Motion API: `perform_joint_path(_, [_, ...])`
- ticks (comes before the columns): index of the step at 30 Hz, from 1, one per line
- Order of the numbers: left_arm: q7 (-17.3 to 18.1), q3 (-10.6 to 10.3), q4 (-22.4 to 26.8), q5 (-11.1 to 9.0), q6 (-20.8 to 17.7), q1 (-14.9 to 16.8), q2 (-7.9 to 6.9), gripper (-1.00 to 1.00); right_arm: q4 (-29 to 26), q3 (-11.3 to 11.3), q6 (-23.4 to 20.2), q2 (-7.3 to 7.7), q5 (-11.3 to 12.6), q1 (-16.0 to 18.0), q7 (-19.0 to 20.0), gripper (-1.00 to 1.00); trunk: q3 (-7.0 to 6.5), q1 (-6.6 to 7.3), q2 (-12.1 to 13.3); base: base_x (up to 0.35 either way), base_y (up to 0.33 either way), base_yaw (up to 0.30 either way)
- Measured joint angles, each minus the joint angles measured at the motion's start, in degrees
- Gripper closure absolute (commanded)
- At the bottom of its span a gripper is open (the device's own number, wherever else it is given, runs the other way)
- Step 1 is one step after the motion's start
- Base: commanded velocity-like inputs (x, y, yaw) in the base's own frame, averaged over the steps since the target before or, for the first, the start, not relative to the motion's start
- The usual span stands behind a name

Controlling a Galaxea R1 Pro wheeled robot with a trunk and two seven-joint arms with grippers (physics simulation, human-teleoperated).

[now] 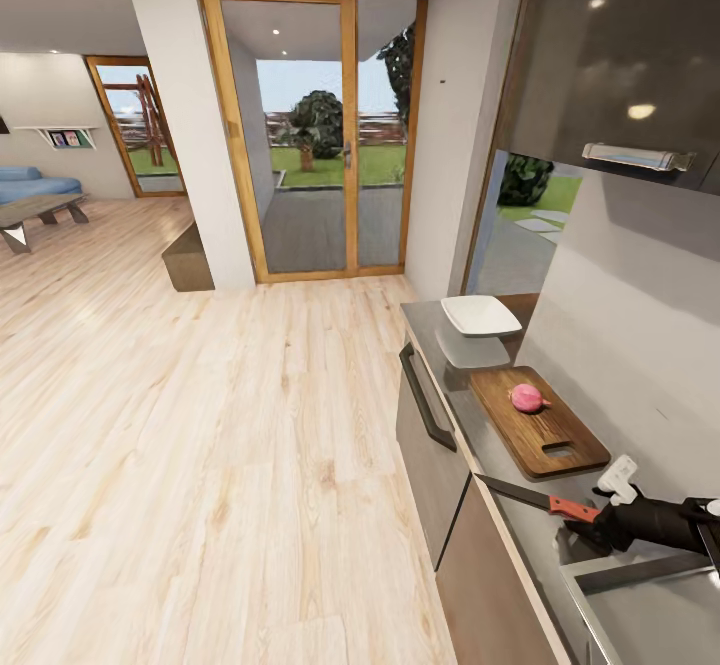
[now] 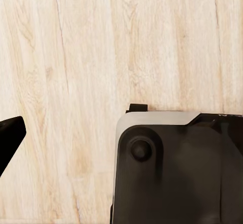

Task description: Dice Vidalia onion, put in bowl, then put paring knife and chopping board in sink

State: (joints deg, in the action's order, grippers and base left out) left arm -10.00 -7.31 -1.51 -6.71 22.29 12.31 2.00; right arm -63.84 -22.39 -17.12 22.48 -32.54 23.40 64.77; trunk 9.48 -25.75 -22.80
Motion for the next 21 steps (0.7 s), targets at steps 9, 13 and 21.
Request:
perform_joint_path(9, [-0.01, 0.02, 0.02, 0.0, 0.01, -0.02, -0.01, -1.0, -0.32, 3.18, -0.16, -0.78, 0.24, 0.05, -2.13, -1.0, -0.01, 0.02, -0.04, 0.0, 0.0, 0.0])
perform_joint_path(13, [-0.01, 0.01, 0.02, 0.0, 0.02, -0.02, -0.01, -1.0, -0.49, 3.44, -0.16, -0.84, 0.22, 0.05, -2.32, -1.0, -0.01, 0.02, -0.04, 0.0, 0.0, 0.0])
perform_joint_path(21, [0.01, 0.01, 0.02, 0.0, 0.01, -0.02, -0.01, -1.0, -0.54, 3.51, -0.16, -0.91, 0.25, 0.05, -2.39, -1.0, -0.01, 0.02, -0.04, 0.0, 0.0, 0.0])
